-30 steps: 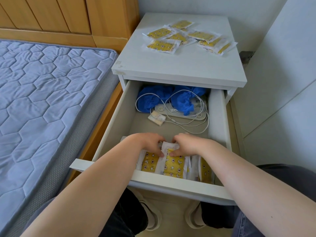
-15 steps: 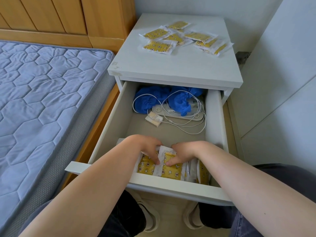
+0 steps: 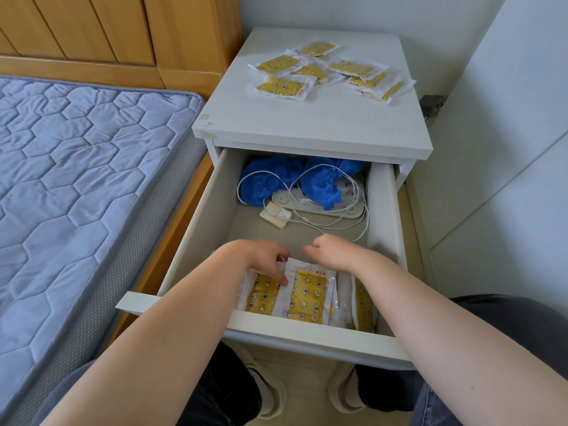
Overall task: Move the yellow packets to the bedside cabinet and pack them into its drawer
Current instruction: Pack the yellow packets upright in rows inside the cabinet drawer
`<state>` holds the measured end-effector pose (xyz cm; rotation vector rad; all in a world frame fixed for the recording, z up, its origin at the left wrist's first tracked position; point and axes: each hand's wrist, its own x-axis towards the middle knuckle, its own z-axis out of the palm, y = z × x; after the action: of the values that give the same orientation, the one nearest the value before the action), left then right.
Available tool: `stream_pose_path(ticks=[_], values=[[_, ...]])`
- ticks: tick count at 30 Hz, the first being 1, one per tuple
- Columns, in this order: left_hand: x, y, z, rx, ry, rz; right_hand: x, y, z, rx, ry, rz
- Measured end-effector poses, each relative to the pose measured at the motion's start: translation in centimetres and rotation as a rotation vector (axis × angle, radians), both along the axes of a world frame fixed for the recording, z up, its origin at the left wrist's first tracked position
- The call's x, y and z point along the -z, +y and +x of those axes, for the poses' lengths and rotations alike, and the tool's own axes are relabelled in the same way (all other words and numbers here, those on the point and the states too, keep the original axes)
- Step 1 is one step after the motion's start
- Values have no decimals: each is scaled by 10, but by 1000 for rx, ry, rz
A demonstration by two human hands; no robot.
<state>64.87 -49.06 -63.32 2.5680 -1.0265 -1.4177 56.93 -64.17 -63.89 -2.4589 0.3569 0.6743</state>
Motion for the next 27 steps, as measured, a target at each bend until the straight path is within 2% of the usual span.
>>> stream_pose_path(ticks=[8,13,19,27], values=[[-4,1,0,-157,-148,-194,0,0,0,87,-108,-60],[-18,-4,-3,-289,-307,-407,-20,-6,-1,170,-310,-62],[-41,-13,-4,-307,-552,-544,-56,-26,-7,142,-494,-173],[-84,-39,3,-421,-804,-944,-113,-51,1,178,-816,-220]])
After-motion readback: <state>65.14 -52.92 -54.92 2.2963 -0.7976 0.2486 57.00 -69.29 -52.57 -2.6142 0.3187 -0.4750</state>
